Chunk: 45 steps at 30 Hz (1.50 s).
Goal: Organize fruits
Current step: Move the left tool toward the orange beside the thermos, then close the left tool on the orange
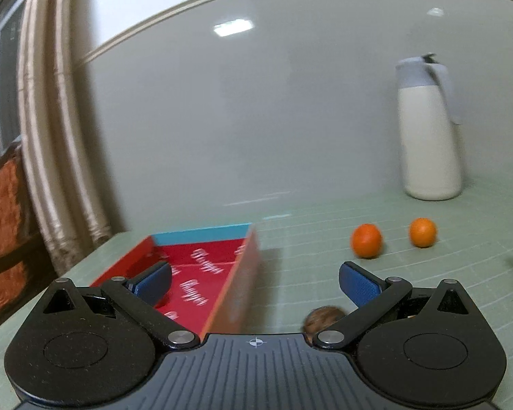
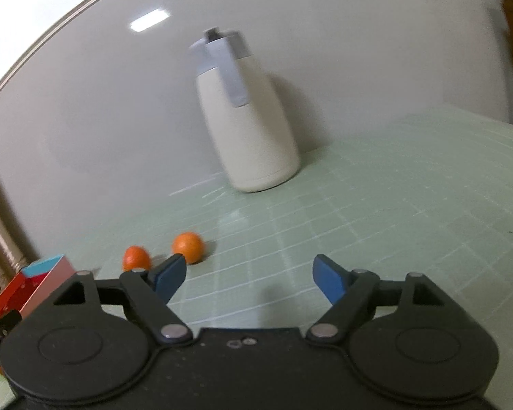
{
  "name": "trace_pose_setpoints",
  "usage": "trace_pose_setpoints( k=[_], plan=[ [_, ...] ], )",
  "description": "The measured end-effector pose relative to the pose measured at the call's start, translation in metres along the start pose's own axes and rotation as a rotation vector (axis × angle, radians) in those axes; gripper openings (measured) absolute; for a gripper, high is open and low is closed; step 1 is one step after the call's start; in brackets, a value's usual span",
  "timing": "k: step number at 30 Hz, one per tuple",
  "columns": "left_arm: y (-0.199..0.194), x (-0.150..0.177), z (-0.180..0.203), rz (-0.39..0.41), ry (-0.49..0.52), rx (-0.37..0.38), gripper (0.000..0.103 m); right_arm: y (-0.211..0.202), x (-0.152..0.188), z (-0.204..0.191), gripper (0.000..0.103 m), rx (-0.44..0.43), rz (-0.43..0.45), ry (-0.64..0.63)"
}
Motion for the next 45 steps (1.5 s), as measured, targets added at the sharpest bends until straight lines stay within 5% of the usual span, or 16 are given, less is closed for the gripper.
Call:
trace_pose_setpoints(
  k=[11, 19, 23, 34, 39, 41, 45],
  plan=[
    [0.028, -0.021, 0.054, -0.012, 0.068, 0.132, 0.103, -0.011, -0.002, 0.03, 0.085, 0.135, 0.049, 0.033],
    [0.067, -0.033, 0.097, -0.091, 0.111, 0.208, 0.102, -0.033, -0.011, 0.061, 0.087, 0.344, 0.14, 0.004],
    [0.091, -0.033, 0.125, -0.156, 0.163, 0.256, 0.072, -0.035, -0.014, 0.072, 0.088, 0.341, 0.14, 0.015],
    [0.12, -0.028, 0.162, -0.296, 0.191, 0.359, 0.065, -0.042, -0.019, 0.081, 0.09, 0.321, 0.149, 0.036],
    [0.122, -0.028, 0.162, -0.299, 0.193, 0.336, 0.047, -0.042, -0.019, 0.08, 0.09, 0.302, 0.146, 0.044],
    [0.125, -0.03, 0.157, -0.291, 0.181, 0.318, 0.032, -0.043, -0.019, 0.079, 0.09, 0.301, 0.147, 0.043],
    [0.125, -0.029, 0.146, -0.294, 0.143, 0.314, 0.029, -0.041, -0.018, 0.079, 0.09, 0.292, 0.144, 0.053]
  ],
)
Point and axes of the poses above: each gripper's, at about its wrist camera, not at the fingertips, and y roughly the way its jaws point, z to its right, x to its underside, the point moved 10 cm from there along y, roughly the way its jaws point, and after that the axes turned 7 degrees about -x, right-handed, at the moved point
